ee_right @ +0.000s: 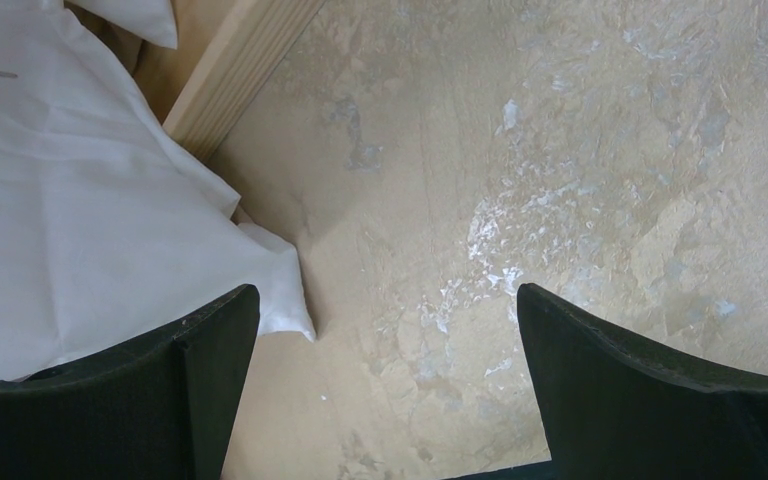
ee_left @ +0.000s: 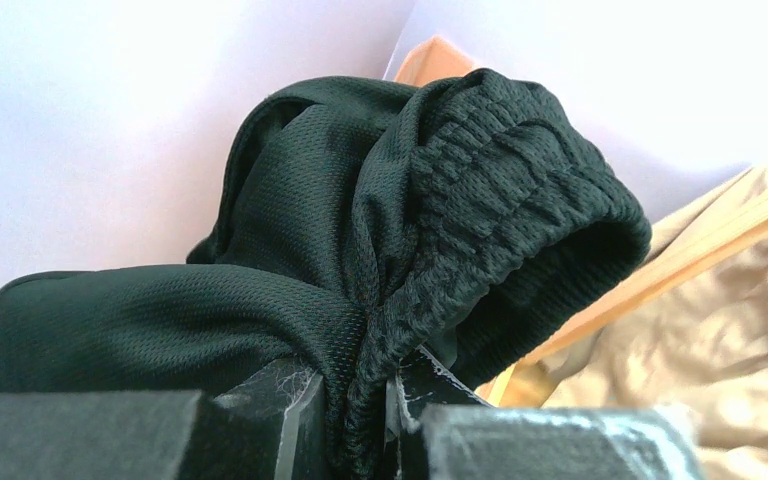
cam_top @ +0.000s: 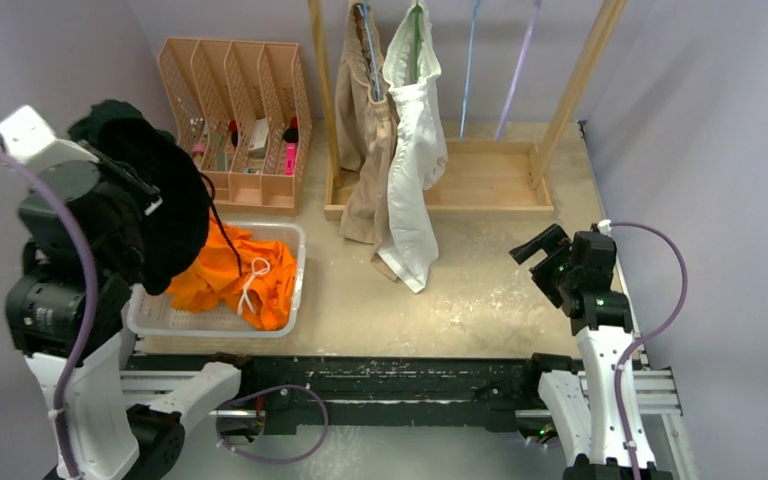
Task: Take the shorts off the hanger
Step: Place the shorts in the basket.
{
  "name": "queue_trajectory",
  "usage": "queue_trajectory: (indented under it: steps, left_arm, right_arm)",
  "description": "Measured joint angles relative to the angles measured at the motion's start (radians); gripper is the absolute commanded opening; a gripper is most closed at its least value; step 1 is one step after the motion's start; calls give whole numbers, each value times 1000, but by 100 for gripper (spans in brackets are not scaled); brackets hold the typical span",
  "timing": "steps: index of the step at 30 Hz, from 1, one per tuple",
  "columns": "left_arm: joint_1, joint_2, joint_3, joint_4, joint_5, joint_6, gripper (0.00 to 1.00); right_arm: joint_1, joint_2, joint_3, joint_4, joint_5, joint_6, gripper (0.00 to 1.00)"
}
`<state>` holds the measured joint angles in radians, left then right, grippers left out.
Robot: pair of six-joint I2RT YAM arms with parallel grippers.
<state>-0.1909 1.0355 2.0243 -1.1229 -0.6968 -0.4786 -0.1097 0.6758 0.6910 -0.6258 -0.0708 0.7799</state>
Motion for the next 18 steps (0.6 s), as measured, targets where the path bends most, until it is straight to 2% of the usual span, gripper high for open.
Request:
queue_trajectory:
  steps: [6,10,14,18]
  left_arm:
    - [0,-122,-439,63,63,-36,0]
    - [0,-142,-720,113,126,-72,0]
    - [0,-100,-895,141,150,-117,0]
    - [3,-110,-985,171,111,-159,0]
  right_arm:
    - [0,0,-17,3,0,0,100]
    - [0,1,-32,5,-1,0,100]
    - [0,9,-32,2,-2,-8,100]
    - [0,11,-32,0,-4,-12,99]
